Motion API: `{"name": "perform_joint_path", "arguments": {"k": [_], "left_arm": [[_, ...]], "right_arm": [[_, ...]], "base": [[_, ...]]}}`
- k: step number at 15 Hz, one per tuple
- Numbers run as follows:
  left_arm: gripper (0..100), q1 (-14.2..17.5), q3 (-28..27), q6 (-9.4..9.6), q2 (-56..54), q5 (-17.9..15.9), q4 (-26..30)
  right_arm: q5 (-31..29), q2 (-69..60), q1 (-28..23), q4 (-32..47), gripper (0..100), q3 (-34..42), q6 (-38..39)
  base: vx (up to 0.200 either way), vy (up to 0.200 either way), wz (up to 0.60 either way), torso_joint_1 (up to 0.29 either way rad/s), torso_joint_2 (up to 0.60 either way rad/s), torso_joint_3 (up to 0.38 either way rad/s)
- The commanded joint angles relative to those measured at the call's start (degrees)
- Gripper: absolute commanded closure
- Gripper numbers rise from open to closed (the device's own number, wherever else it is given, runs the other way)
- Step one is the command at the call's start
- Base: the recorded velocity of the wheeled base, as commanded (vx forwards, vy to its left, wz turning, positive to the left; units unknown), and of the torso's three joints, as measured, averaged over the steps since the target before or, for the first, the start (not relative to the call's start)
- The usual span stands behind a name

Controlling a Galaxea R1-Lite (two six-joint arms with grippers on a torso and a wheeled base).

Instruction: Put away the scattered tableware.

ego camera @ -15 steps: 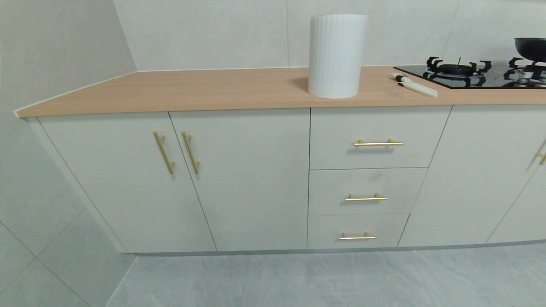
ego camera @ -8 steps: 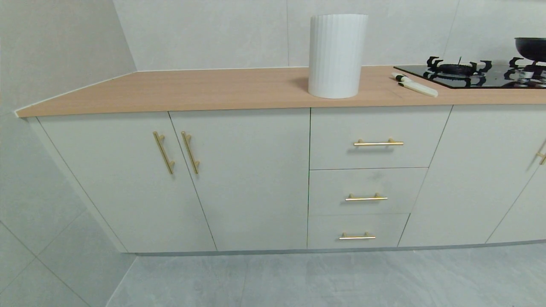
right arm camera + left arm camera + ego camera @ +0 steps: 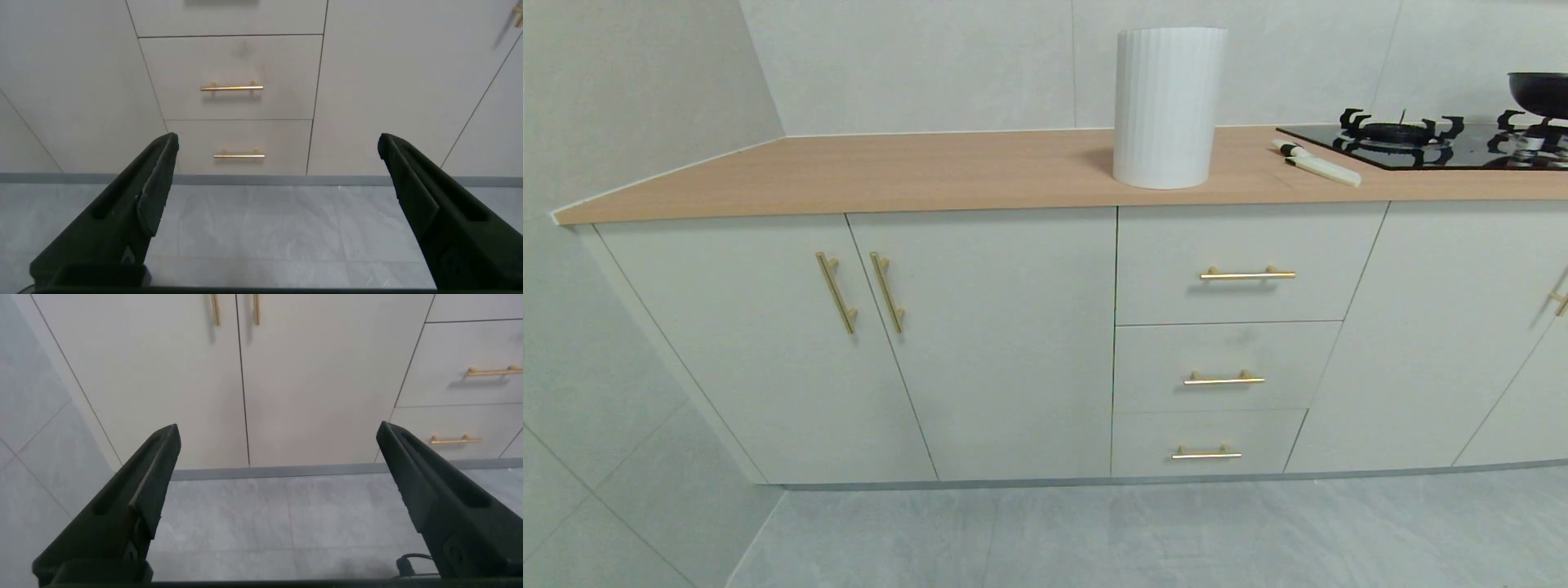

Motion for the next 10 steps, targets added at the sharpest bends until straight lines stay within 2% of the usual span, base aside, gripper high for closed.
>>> {"name": "perform_joint_path", "arguments": {"k": [1, 9, 10], "left_arm": [[0, 0.0, 0.0, -0.03, 0.0, 0.0, 0.0], [0, 0.0, 0.0, -0.03, 0.0, 0.0, 0.0], [0, 0.0, 0.0, -0.03, 0.0, 0.0, 0.0]], "right_arm": [[0.0, 0.2, 0.0, 0.0, 0, 0.0, 0.0], [0.0, 0.2, 0.0, 0.0, 0, 0.0, 0.1], [0.0, 0.2, 0.0, 0.0, 0, 0.0, 0.1]], "base": [[0.0, 0.0, 0.0, 0.0, 0.0, 0.0], [0.0, 0.0, 0.0, 0.0, 0.0, 0.0], [0.2, 0.0, 0.0, 0.002, 0.0, 0.002]]}}
